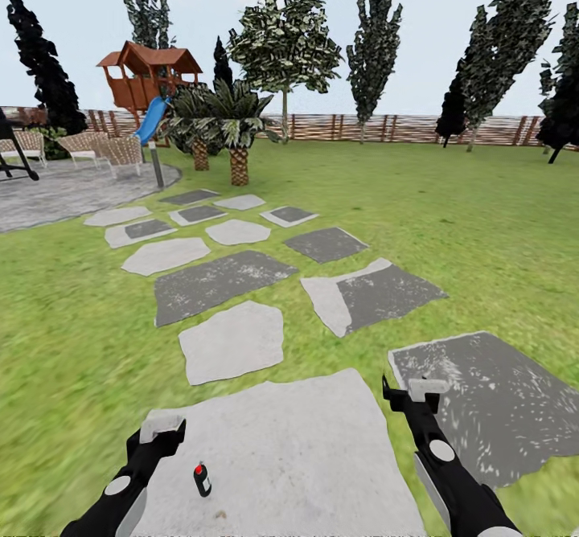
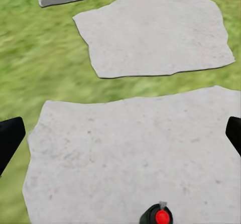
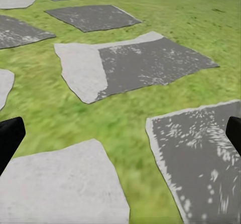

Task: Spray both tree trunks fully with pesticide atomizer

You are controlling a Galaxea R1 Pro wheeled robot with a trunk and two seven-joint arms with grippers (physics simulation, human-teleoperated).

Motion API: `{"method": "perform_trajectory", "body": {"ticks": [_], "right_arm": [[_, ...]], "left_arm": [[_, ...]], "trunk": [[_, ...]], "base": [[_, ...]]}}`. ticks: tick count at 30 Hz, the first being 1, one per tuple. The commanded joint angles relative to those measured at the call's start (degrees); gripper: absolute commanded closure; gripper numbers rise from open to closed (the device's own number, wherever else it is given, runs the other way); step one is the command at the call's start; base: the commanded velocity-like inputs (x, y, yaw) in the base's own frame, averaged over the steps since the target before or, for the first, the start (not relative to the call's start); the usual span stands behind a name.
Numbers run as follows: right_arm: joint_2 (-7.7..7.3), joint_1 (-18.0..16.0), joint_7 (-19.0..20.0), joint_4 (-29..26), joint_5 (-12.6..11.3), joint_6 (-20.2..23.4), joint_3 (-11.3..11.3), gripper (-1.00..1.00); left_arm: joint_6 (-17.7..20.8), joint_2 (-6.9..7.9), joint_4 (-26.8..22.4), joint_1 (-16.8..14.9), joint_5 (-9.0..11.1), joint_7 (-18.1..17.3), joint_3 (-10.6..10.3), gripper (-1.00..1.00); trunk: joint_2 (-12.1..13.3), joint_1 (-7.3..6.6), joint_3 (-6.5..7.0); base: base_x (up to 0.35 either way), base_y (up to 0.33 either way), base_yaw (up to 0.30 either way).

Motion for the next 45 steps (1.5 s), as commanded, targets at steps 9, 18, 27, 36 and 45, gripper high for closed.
{"method": "perform_trajectory", "body": {"ticks": [9, 18, 27, 36, 45], "right_arm": [[0.0, -0.01, -0.01, 0.0, 0.0, 0.0, 0.0, -1.0], [0.0, -0.01, -0.01, 0.0, 0.0, 0.0, 0.0, -1.0], [0.0, -0.01, 0.01, 0.0, 0.0, 0.0, 0.0, -1.0], [0.07, 0.0, 0.01, 0.0, -0.01, 0.0, 0.07, -1.0], [0.09, 0.0, 0.0, 0.06, -0.02, 0.0, 0.09, -1.0]], "left_arm": [[0.0, -0.01, 0.0, 0.0, 0.0, 0.0, 0.0, -1.0], [0.0, -0.14, 0.0, 0.0, 0.0, 0.0, 0.0, -1.0], [0.0, -0.1, 0.0, 0.0, 0.0, 0.0, 0.0, -1.0], [-0.11, -0.13, 0.0, 0.0, 0.0, 0.0, 0.0, -1.0], [-0.3, -0.19, 0.0, 0.0, -0.05, 0.0, 0.0, -1.0]], "trunk": [[-3.63, 1.98, -2.45], [-7.24, 3.96, -4.89], [-10.85, 5.94, -7.32], [-12.13, 6.75, -10.01], [-12.25, 6.98, -12.83]], "base": [[0.0, 0.0, 0.0], [0.0, 0.0, 0.0], [0.0, 0.0, 0.0], [0.0, 0.0, 0.0], [0.0, 0.0, 0.0]]}}
